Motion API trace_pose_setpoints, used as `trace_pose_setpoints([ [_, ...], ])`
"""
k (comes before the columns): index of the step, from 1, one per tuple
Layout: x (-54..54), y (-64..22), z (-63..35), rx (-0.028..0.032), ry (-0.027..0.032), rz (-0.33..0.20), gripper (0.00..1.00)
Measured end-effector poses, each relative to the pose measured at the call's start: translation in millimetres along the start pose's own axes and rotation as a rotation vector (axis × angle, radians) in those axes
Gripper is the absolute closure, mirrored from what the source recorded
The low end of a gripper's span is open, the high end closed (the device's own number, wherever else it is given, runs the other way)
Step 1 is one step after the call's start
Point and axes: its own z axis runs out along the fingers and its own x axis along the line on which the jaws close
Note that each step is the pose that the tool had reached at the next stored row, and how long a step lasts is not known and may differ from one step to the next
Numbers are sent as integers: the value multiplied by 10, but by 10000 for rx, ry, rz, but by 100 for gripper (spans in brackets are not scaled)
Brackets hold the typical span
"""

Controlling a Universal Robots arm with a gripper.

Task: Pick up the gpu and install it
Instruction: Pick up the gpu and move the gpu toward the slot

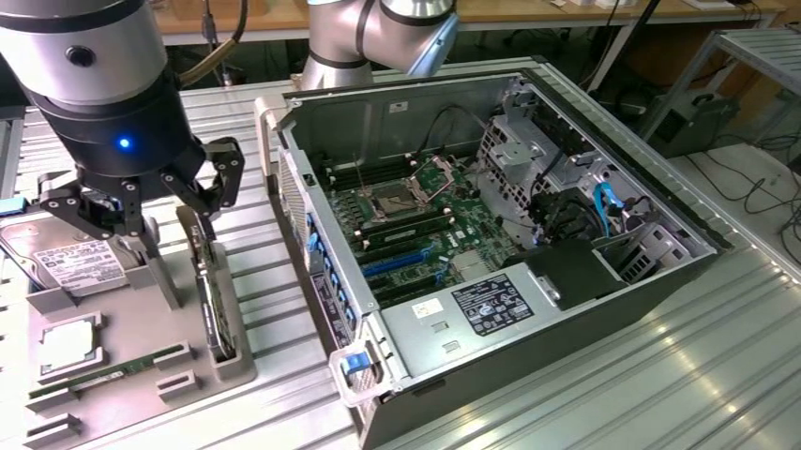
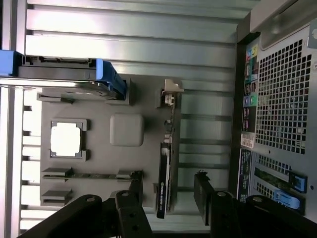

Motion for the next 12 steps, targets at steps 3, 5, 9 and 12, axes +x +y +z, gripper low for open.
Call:
trace_pose_setpoints([
  [3,2,-5,46,-1,-1,8,46],
  [5,3,-9,75,0,-1,17,46],
  [9,6,-29,141,3,-9,89,46],
  [12,9,-36,194,7,-14,185,46],
])
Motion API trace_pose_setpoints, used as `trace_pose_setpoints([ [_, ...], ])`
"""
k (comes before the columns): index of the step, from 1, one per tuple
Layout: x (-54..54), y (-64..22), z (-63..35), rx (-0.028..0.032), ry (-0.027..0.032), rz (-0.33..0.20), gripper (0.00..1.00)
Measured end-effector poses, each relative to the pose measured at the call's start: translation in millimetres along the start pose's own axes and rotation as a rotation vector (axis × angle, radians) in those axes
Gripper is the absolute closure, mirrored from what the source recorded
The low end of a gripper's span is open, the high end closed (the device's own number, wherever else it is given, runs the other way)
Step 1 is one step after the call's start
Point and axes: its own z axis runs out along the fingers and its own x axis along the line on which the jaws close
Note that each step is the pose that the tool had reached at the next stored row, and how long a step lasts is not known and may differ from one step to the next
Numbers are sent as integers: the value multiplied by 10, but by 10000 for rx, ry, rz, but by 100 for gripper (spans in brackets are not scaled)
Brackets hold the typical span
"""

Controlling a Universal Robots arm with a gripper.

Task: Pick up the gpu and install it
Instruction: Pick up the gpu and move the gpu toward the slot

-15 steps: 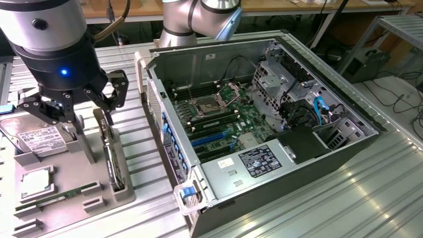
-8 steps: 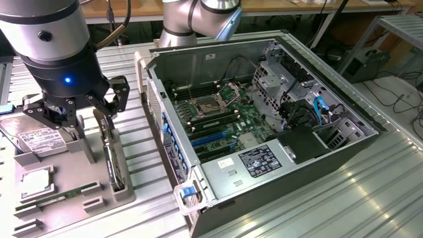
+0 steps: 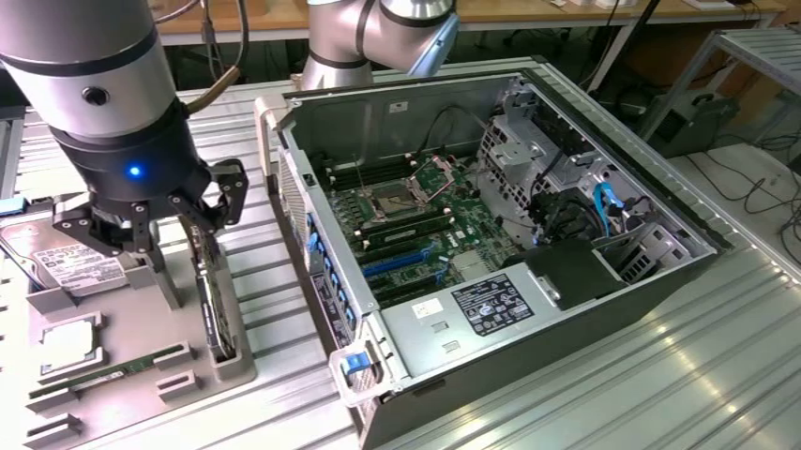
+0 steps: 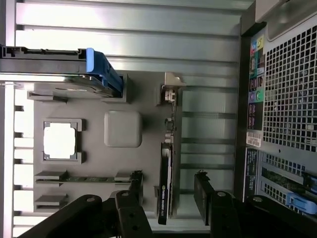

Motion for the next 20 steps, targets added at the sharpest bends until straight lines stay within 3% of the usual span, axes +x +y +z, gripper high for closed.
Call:
trace_pose_setpoints([
  [11,10,-50,242,0,-1,18,46],
  [13,12,-54,278,1,-1,19,45],
  [14,12,-55,297,1,-1,20,38],
  [20,15,-60,417,1,-1,22,38],
])
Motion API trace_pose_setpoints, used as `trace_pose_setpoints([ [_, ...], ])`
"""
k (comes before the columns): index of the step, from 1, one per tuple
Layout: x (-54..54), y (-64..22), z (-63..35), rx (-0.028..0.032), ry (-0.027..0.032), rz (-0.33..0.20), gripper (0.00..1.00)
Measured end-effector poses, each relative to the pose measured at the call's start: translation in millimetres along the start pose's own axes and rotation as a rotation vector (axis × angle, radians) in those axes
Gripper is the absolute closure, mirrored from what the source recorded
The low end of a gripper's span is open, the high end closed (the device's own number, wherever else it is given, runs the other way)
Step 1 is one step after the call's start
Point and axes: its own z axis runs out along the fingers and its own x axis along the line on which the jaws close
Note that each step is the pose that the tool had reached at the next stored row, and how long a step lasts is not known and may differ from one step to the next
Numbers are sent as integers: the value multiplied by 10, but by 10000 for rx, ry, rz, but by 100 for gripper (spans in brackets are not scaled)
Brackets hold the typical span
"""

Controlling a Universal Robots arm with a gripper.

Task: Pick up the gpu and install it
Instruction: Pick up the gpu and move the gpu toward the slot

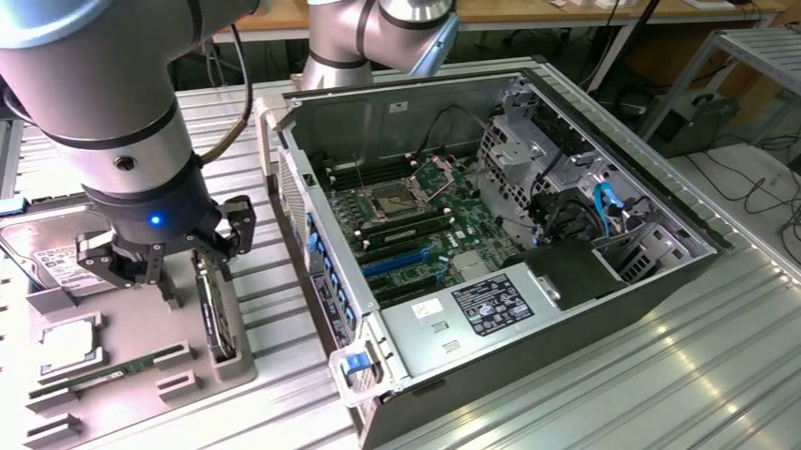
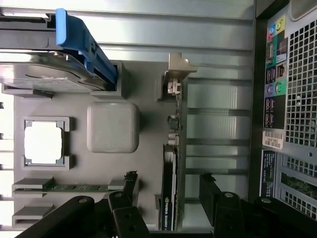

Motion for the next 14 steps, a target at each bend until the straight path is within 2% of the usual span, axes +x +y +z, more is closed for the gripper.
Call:
trace_pose_setpoints([
  [14,8,14,268,12,1,-1,38],
])
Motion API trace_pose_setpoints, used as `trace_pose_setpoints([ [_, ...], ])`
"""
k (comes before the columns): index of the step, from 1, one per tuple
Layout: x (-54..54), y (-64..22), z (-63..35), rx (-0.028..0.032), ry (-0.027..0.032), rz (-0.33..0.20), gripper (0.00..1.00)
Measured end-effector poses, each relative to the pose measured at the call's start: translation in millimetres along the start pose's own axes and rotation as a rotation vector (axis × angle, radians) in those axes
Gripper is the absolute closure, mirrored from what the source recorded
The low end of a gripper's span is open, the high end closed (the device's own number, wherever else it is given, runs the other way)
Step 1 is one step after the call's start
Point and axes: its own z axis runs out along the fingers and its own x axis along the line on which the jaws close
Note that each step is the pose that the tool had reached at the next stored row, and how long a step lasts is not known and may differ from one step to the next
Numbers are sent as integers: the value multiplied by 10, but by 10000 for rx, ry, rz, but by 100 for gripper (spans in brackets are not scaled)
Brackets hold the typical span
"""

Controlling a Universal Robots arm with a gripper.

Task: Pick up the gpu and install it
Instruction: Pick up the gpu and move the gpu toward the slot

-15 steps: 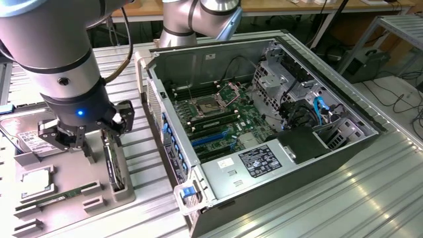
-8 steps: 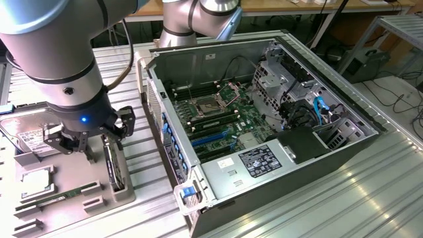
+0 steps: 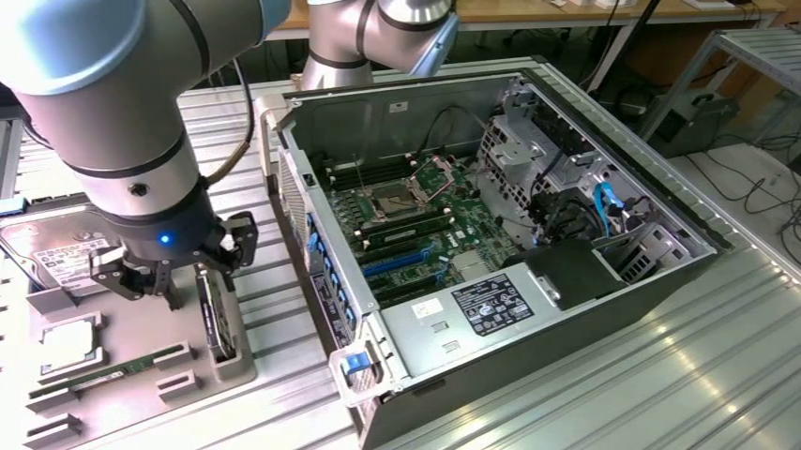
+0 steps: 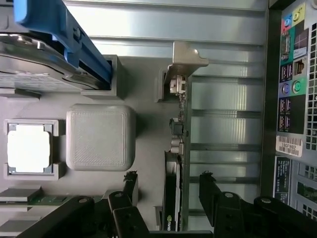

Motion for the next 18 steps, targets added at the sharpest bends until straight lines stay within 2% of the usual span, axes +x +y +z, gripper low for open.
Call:
trace_pose_setpoints([
  [14,2,-7,255,-1,5,1,38],
  [18,2,-7,256,1,8,0,38],
])
